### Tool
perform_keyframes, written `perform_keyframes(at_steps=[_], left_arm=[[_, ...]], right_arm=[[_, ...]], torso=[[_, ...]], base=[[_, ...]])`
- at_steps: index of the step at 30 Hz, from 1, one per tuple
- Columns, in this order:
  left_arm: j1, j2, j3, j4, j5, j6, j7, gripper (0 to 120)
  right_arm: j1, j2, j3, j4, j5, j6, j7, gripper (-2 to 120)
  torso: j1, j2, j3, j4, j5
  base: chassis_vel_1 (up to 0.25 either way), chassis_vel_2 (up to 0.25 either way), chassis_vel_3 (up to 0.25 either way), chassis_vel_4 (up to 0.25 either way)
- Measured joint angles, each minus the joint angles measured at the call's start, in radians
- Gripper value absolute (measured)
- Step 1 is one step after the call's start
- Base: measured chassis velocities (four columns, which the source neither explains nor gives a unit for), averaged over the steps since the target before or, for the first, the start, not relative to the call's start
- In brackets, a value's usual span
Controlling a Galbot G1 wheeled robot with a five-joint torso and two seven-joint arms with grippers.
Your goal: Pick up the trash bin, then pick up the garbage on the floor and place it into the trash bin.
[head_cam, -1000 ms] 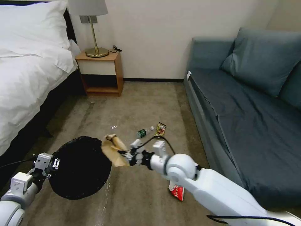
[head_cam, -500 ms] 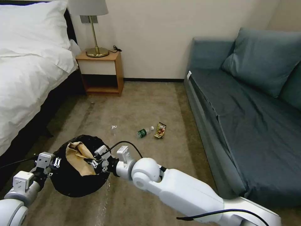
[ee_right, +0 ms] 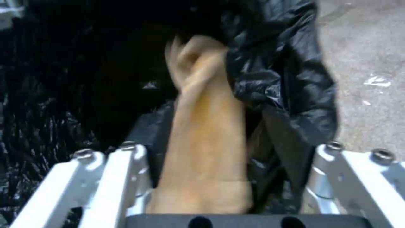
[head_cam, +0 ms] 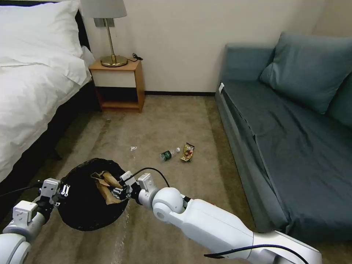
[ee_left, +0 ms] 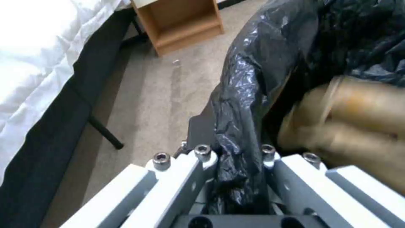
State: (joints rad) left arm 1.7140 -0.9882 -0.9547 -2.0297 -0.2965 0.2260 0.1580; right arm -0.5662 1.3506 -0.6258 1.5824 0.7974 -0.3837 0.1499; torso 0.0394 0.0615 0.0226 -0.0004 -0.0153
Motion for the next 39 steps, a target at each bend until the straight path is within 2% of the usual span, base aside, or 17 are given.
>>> perform_keyframes(at_steps=[2, 4, 5, 6, 8, 9, 10, 12, 13, 15, 18, 20, 21, 23, 26, 39], left_arm=[[-0.001, 0.0, -0.001, 0.006, 0.004, -0.002, 0.002, 4], [-0.001, 0.0, -0.001, 0.007, 0.004, -0.003, 0.003, 4], [-0.001, 0.0, -0.001, 0.008, 0.006, -0.004, 0.004, 4], [-0.001, 0.0, -0.001, 0.008, 0.006, -0.004, 0.004, 4], [0.001, 0.001, -0.001, 0.008, 0.007, -0.006, 0.006, 4], [0.001, 0.001, -0.001, 0.008, 0.007, -0.006, 0.006, 4], [0.001, 0.003, -0.001, 0.008, 0.007, -0.006, 0.008, 4], [-0.006, 0.013, 0.0, 0.01, 0.005, -0.007, 0.01, 4], [-0.006, 0.013, 0.0, 0.01, 0.005, -0.007, 0.01, 4], [-0.023, 0.025, 0.01, 0.02, 0.0, -0.011, 0.014, 4], [-0.024, 0.025, 0.01, 0.021, -0.001, -0.013, 0.015, 4], [-0.026, 0.021, 0.012, 0.025, -0.002, -0.019, 0.021, 4], [-0.026, 0.021, 0.012, 0.025, -0.002, -0.019, 0.021, 4], [-0.037, 0.011, 0.024, 0.032, 0.0, -0.022, 0.023, 4], [-0.043, 0.007, 0.033, 0.036, 0.005, -0.023, 0.025, 4], [-0.034, -0.011, 0.043, 0.053, 0.04, -0.037, 0.04, 4]], right_arm=[[-0.001, -0.013, 0.014, 0.024, 0.009, -0.002, 0.002, 70], [0.0, -0.018, 0.02, 0.033, 0.013, -0.003, 0.002, 73], [0.003, -0.032, 0.036, 0.054, 0.022, -0.006, 0.003, 81], [0.003, -0.032, 0.036, 0.054, 0.022, -0.006, 0.003, 81], [0.008, -0.07, 0.066, 0.088, 0.038, -0.012, 0.003, 91], [0.008, -0.07, 0.066, 0.088, 0.038, -0.012, 0.003, 91], [0.008, -0.102, 0.079, 0.103, 0.04, -0.013, 0.002, 96], [-0.006, -0.181, 0.111, 0.122, 0.039, -0.012, -0.006, 99], [-0.006, -0.181, 0.111, 0.122, 0.039, -0.012, -0.006, 99], [-0.064, -0.319, 0.184, 0.112, 0.004, -0.003, -0.02, 100], [-0.081, -0.342, 0.198, 0.1, -0.013, 0.002, -0.022, 100], [-0.143, -0.391, 0.234, 0.028, -0.102, 0.023, -0.025, 100], [-0.143, -0.391, 0.234, 0.028, -0.102, 0.023, -0.025, 100], [-0.236, -0.411, 0.256, -0.08, -0.205, 0.075, -0.033, 100], [-0.294, -0.411, 0.271, -0.136, -0.247, 0.102, -0.042, 100], [-0.381, -0.396, 0.308, -0.24, -0.293, 0.177, -0.067, 100]], torso=[[0.0, 0.0, 0.0, 0.0, 0.0], [0.0, 0.0, 0.0, 0.0, 0.0001], [0.0, 0.0, 0.0, 0.0001, 0.0001], [0.0, 0.0, 0.0, 0.0001, 0.0001], [0.0, 0.0, 0.0, 0.0002, 0.0003], [0.0, 0.0, 0.0, 0.0002, 0.0003], [0.0, 0.0, 0.0, 0.0004, 0.0002], [0.0, 0.0, 0.0, 0.0008, 0.0006], [0.0, 0.0, 0.0, 0.0008, 0.0006], [0.0, 0.0, 0.0, -0.001, 0.0001], [0.0, 0.0, 0.0, -0.0011, 0.0002], [0.0, 0.0, 0.0, -0.0001, 0.0004], [0.0, 0.0, 0.0, -0.0001, 0.0004], [0.0, 0.0, 0.0, 0.0002, 0.0004], [0.0, 0.0, 0.0, -0.0004, 0.0006], [0.0, 0.0, 0.0, 0.0002, 0.0]], base=[[0.0, 0.0, 0.0, 0.0], [0.0, 0.0, 0.0, 0.0], [0.0, 0.0, 0.0, 0.0], [0.0, 0.0, 0.0, 0.0], [0.0, 0.0, 0.0, 0.0], [0.0, 0.0, 0.0, 0.0], [0.0, 0.0, 0.0, 0.0], [0.0, 0.0, 0.0, 0.0], [0.0, 0.0, 0.0, 0.0], [0.0, 0.0, 0.0, 0.0], [0.0, 0.0, 0.0, 0.0], [0.0, 0.0, 0.0, 0.0], [0.0, 0.0, 0.0, 0.0], [0.0, 0.0, 0.0, 0.0], [0.0, 0.0, 0.0, 0.0], [0.0, 0.0, 0.0, 0.0]])
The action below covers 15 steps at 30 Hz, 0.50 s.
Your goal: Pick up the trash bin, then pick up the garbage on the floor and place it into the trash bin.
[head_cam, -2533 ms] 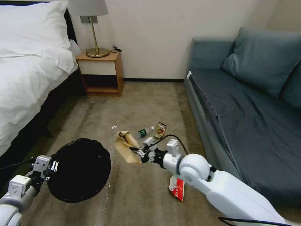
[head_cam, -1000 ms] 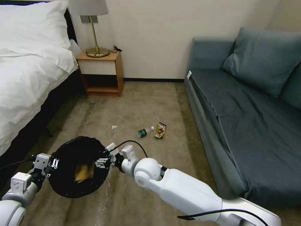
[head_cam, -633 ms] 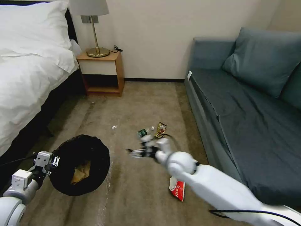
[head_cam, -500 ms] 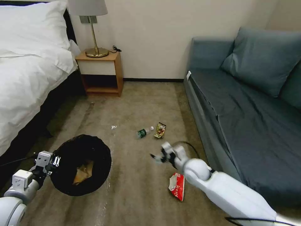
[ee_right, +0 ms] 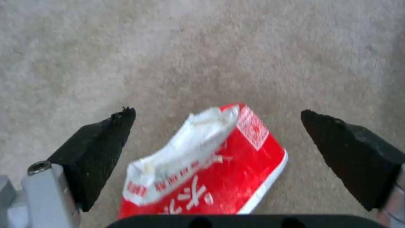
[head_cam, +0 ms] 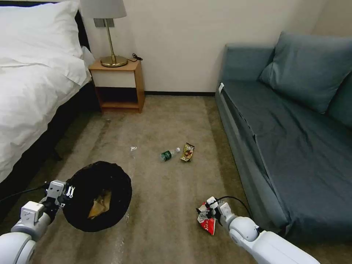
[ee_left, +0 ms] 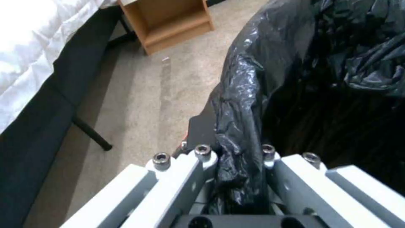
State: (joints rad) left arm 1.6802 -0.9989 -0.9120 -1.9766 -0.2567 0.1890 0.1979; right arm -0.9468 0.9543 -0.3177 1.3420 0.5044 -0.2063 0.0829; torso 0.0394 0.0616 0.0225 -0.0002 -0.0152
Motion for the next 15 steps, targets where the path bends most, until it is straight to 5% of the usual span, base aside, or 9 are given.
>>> perform_keyframes(at_steps=[15], left_arm=[[0.006, -0.005, -0.003, 0.0, 0.001, -0.004, 0.002, 4]], right_arm=[[-0.016, 0.061, 0.021, -0.152, -0.039, 0.069, -0.048, 100]], torso=[[0.0, 0.0, 0.0, -0.0002, -0.0001]], base=[[0.0, 0.0, 0.0, 0.0]])
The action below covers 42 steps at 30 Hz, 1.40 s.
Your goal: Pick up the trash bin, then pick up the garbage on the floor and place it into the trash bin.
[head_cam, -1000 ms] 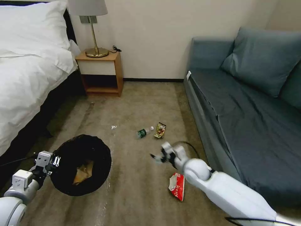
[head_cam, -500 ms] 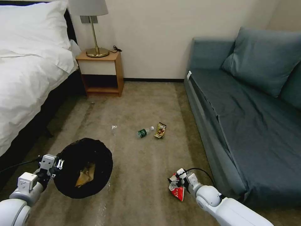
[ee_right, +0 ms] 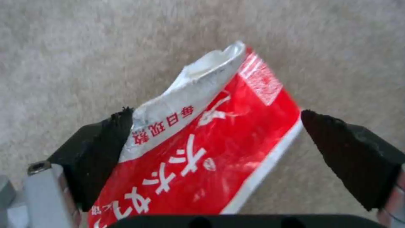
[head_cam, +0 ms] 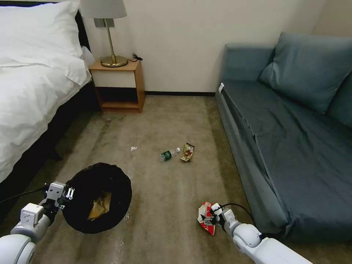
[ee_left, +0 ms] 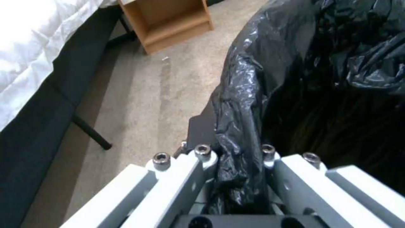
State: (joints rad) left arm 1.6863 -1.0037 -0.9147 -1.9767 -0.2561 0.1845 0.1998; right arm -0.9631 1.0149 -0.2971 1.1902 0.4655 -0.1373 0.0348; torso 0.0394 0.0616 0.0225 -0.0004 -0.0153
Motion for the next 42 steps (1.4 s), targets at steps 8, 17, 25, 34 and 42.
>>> perform_keyframes(at_steps=[8, 17, 25, 34, 42], left_arm=[[0.019, 0.0, -0.007, -0.003, 0.002, -0.008, 0.004, 4], [0.027, 0.002, -0.011, -0.007, -0.001, -0.013, 0.006, 4], [0.032, -0.001, -0.009, -0.012, -0.001, -0.017, 0.009, 4], [0.05, -0.001, -0.016, -0.02, -0.001, -0.028, 0.018, 4], [0.062, -0.008, -0.019, -0.023, 0.008, -0.04, 0.028, 4]], right_arm=[[0.003, 0.056, 0.019, -0.108, -0.036, 0.047, -0.089, 92], [-0.005, 0.063, 0.036, -0.127, -0.054, 0.071, -0.134, 64], [-0.012, 0.064, 0.043, -0.12, -0.056, 0.072, -0.138, 33], [-0.029, 0.044, 0.059, -0.068, -0.057, 0.067, -0.133, 1], [-0.046, 0.005, 0.087, 0.021, -0.061, 0.059, -0.125, 0]], torso=[[0.0, 0.0, 0.0, 0.0002, -0.0001], [0.0, 0.0, 0.0, 0.0001, -0.0001], [0.0, 0.0, 0.0, 0.0001, 0.0], [0.0, 0.0, 0.0, 0.0001, 0.0001], [0.0, 0.0, 0.0, 0.0001, 0.0001]], base=[[0.0, 0.0, 0.0, 0.0], [0.0, 0.0, 0.0, 0.0], [0.0, 0.0, 0.0, 0.0], [0.0, 0.0, 0.0, 0.0], [0.0, 0.0, 0.0, 0.0]])
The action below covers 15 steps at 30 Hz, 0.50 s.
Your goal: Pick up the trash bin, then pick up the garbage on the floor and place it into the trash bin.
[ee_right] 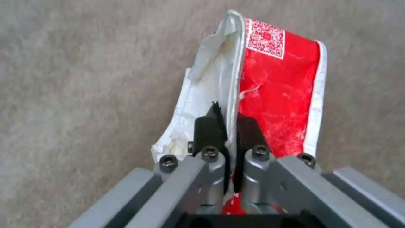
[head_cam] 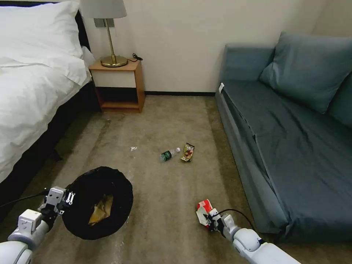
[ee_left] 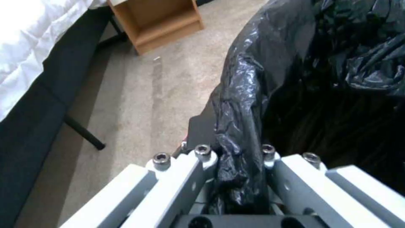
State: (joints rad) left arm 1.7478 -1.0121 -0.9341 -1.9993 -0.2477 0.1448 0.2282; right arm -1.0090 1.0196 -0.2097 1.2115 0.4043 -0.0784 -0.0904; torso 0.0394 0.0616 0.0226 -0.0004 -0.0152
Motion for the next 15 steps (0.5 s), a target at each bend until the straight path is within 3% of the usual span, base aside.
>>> perform_keyframes(at_steps=[10, 15], left_arm=[[0.005, -0.011, 0.007, -0.006, 0.017, -0.006, 0.002, 4], [0.008, -0.029, 0.012, 0.0, 0.035, -0.022, 0.011, 4]], right_arm=[[-0.02, -0.04, 0.042, 0.126, -0.017, -0.009, 0.014, 0], [-0.039, -0.085, 0.094, 0.254, -0.01, -0.008, 0.024, 0]], torso=[[0.0, 0.0, 0.0, 0.0, 0.0002], [0.0, 0.0, 0.0, -0.0001, 0.0]], base=[[0.0, 0.0, 0.0, 0.0], [0.0, 0.0, 0.0, 0.0]])
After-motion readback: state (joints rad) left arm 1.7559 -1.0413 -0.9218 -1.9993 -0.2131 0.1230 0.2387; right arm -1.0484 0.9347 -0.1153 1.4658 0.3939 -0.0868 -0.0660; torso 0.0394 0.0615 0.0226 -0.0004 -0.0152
